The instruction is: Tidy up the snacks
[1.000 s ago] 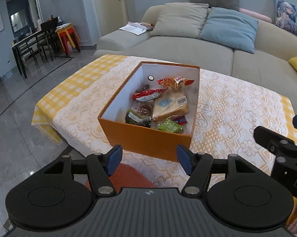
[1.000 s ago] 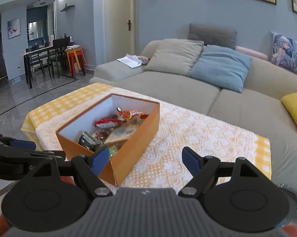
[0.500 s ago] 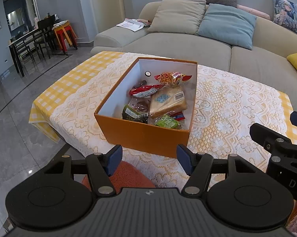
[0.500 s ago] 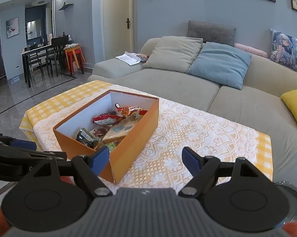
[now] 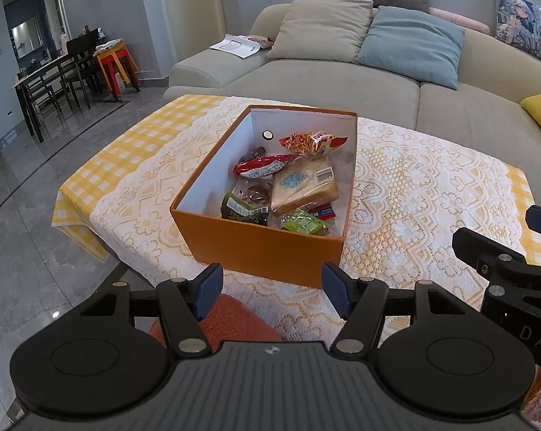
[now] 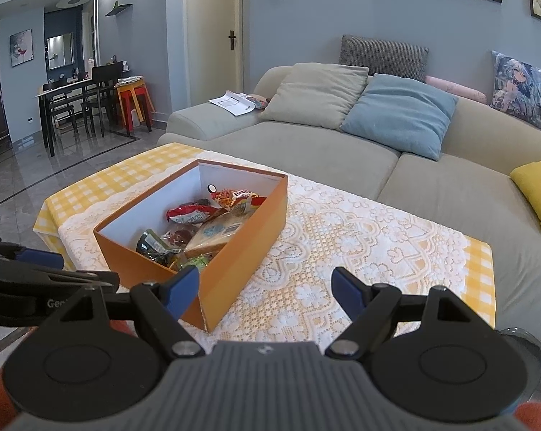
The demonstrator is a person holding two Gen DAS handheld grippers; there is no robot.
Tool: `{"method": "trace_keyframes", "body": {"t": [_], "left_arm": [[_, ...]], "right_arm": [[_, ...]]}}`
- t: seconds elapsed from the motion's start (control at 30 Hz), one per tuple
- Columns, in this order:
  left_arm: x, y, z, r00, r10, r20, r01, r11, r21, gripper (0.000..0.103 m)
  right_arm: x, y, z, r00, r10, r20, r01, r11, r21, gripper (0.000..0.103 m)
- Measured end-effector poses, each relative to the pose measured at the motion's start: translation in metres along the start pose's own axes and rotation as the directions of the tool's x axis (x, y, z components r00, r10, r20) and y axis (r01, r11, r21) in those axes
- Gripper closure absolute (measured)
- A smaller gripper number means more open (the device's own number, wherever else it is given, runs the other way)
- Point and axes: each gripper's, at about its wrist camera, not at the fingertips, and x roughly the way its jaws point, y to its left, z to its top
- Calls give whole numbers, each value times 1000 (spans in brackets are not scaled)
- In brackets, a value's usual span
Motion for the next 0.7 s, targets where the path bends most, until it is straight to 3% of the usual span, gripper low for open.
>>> {"method": "trace_keyframes", "body": {"t": [0.7], "left_arm": [[1,0,1,1000,-3,2,3,1000,0,29]], "right_arm": [[3,-1,0,1000,-1,-13,1,1000,-2,24]]}}
